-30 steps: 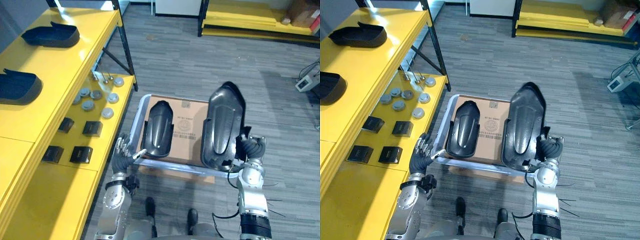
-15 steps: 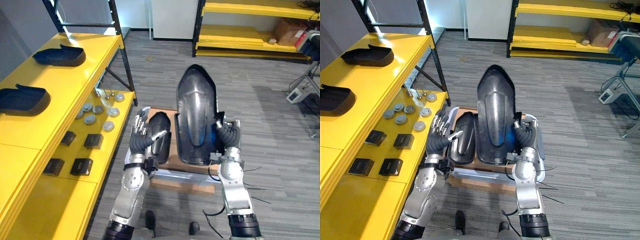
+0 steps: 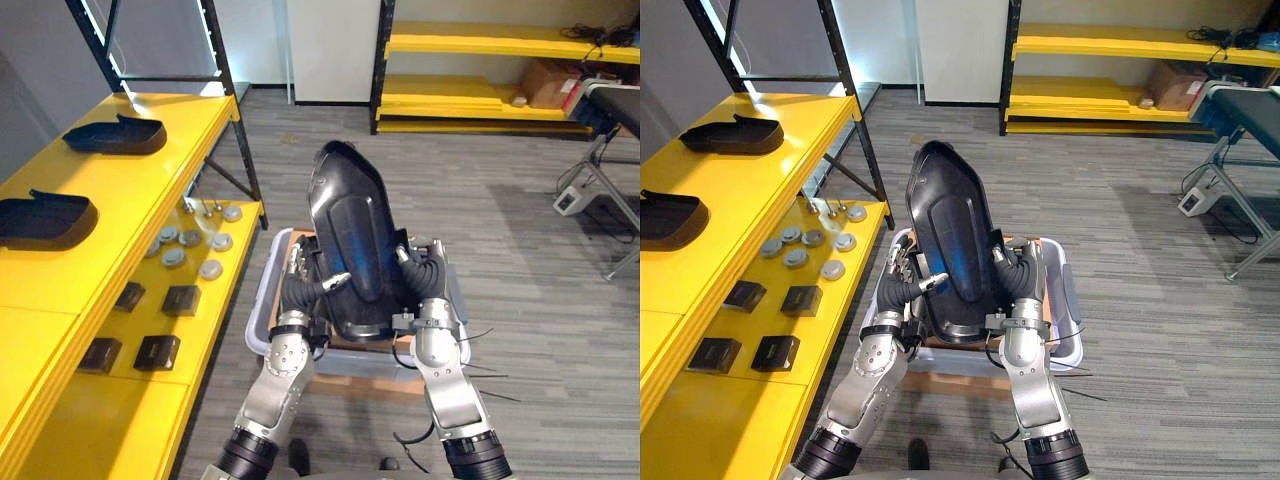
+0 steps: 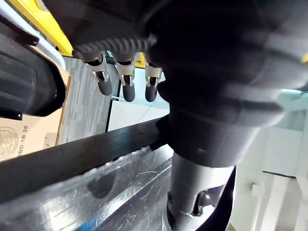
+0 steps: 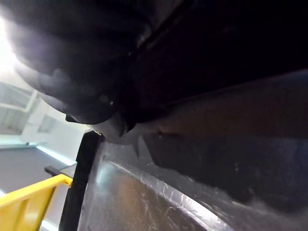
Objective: Walk over and take plastic housings, then place them on the shelf
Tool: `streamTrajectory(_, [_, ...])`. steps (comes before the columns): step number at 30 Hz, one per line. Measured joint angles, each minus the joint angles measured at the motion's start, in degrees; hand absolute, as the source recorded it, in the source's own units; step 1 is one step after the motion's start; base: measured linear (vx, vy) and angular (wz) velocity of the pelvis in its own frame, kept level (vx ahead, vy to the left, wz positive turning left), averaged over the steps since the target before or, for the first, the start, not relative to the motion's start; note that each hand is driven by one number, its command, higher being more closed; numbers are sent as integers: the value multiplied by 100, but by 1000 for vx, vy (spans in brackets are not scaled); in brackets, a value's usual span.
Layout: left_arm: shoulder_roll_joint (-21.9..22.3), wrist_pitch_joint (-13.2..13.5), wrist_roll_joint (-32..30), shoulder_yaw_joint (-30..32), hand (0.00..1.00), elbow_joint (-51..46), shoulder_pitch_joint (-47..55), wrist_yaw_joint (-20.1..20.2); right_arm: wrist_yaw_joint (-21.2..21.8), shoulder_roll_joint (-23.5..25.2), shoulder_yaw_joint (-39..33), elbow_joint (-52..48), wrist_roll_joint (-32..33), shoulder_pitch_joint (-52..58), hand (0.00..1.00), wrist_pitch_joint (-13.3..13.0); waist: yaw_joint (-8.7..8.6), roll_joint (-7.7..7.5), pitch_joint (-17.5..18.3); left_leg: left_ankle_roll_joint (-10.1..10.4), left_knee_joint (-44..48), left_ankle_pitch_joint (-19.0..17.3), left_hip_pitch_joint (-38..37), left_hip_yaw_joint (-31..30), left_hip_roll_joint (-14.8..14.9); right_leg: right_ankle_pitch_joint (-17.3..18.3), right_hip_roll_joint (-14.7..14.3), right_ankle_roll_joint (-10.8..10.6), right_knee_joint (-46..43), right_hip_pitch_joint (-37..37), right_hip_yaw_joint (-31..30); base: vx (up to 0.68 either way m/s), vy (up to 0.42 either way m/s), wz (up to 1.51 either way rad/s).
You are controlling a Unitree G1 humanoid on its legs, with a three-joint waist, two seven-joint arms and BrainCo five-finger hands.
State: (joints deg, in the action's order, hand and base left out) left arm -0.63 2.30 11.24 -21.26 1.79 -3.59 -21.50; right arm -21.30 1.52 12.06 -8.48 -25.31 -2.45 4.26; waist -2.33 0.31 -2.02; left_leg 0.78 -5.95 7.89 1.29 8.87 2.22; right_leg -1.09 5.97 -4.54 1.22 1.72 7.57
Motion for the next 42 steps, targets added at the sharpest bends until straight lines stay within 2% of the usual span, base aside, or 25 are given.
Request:
streamTrajectory(1, [-10, 0, 47, -28, 100, 1, 0, 1, 0, -20, 12, 0, 1, 3, 100, 0, 2, 0, 6, 0, 0, 0, -1, 0, 0, 0, 0, 0, -1, 0, 0, 0, 0, 0])
streamTrajectory(2, [-30, 0, 104, -75, 100, 1, 0, 12, 0, -59, 38, 0, 5, 3, 0, 0, 6, 0, 16, 5, 0, -3, -2, 0, -2, -2, 1, 0, -2, 1, 0, 0, 0, 0])
streamTrajectory(6, [-86, 1, 387, -59, 100, 3, 0, 13, 12, -187, 213, -10, 270, 5, 0, -74, 2, 0, 47, 29, 0, -20, -3, 0, -6, -6, 6, 6, -1, 0, -7, 0, 0, 0])
streamTrajectory(12, [-147, 9, 437, 80, 100, -8, 3, 24, 289, -253, 460, -225, 736, 23, 0, -429, 6, -6, 98, 29, -1, -20, -8, -3, -10, 11, 9, 33, 0, 0, -4, 0, 0, 0])
streamTrajectory(17, [-196, -4, 242, 238, 100, -48, 29, 159, 679, -346, 417, -225, 1217, 23, 0, -789, 14, -10, 184, 29, -1, -20, -10, -10, -15, 12, 15, 33, -8, 5, 7, 0, 0, 0])
streamTrajectory(22, [-164, -26, -264, 566, 100, -464, 245, 370, 1230, -782, 131, -542, 1641, 23, 0, -921, 14, -10, 183, 29, -2, -20, -12, -24, -15, 14, 15, 35, -18, 12, 18, 0, 0, 0])
streamTrajectory(25, [-136, -31, -317, 724, 100, -531, 399, 468, 1398, -867, -480, -894, 2173, 21, 0, -1089, 25, -10, 183, 29, -3, -20, -13, -35, -15, 16, 15, 33, -27, 16, 31, 0, 0, 0])
streamTrajectory(26, [-101, -31, -350, 872, 100, -588, 558, 520, 1402, -867, -921, -1053, 2474, 21, 0, -1226, 18, -10, 183, 29, -3, -20, -14, -35, -17, 22, 17, 26, -30, 16, 30, 0, 0, 0])
streamTrajectory(27, [-100, -31, -350, 874, 100, -588, 562, 521, 1402, -867, -941, -1059, 2496, 21, 0, -1234, 18, -10, 183, 29, -3, -20, -14, -35, -17, 22, 17, 26, -29, 16, 30, 0, 0, 0])
streamTrajectory(29, [-56, -32, -348, 1142, 100, -602, 820, 523, 1356, -860, -1808, -1120, 3010, 33, 0, -1474, 9, -10, 184, 29, -3, -20, -13, -37, -18, 44, 17, -6, -28, 16, 32, 0, 0, 0])
streamTrajectory(32, [-45, -34, -334, 1385, 100, -881, 1180, 526, 1116, -847, -2868, -1028, 3566, 255, 0, -1570, 8, -11, 184, 30, -4, -21, 4, -68, -23, 49, 20, -12, -12, 22, 63, 0, 0, 4])
streamTrajectory(34, [-15, -33, -296, 1517, 100, -1033, 1314, 524, 1035, -843, -3292, -790, 3755, 472, 0, -1663, 3, -11, 184, 30, -4, -21, 17, -90, -26, 52, 22, -15, -1, 27, 95, 2, 0, 8])
streamTrajectory(37, [-4, 33, -288, 1792, 100, -1322, 1543, 527, 940, -862, -3863, 288, 4036, 993, 0, -1662, -13, -9, 185, 30, -4, -20, 49, -108, -26, 64, 21, -13, 4, 27, 159, 15, 0, 9])
streamTrajectory(39, [-7, 84, -281, 1876, 100, -1483, 1688, 527, 933, -876, -4021, 1194, 4171, 1258, 0, -1557, -10, -1, 190, 30, -4, -20, 59, -119, -24, 73, 18, -8, 5, 27, 176, 24, -4, 7])
streamTrajectory(42, [-5, 212, -155, 1962, 100, -1648, 1909, 618, 1184, -877, -4133, 2882, 4581, 1514, 0, -1239, -4, 15, 197, 30, -4, -20, 84, -194, -26, 79, 17, -6, 1, 31, 223, 28, -7, 11])
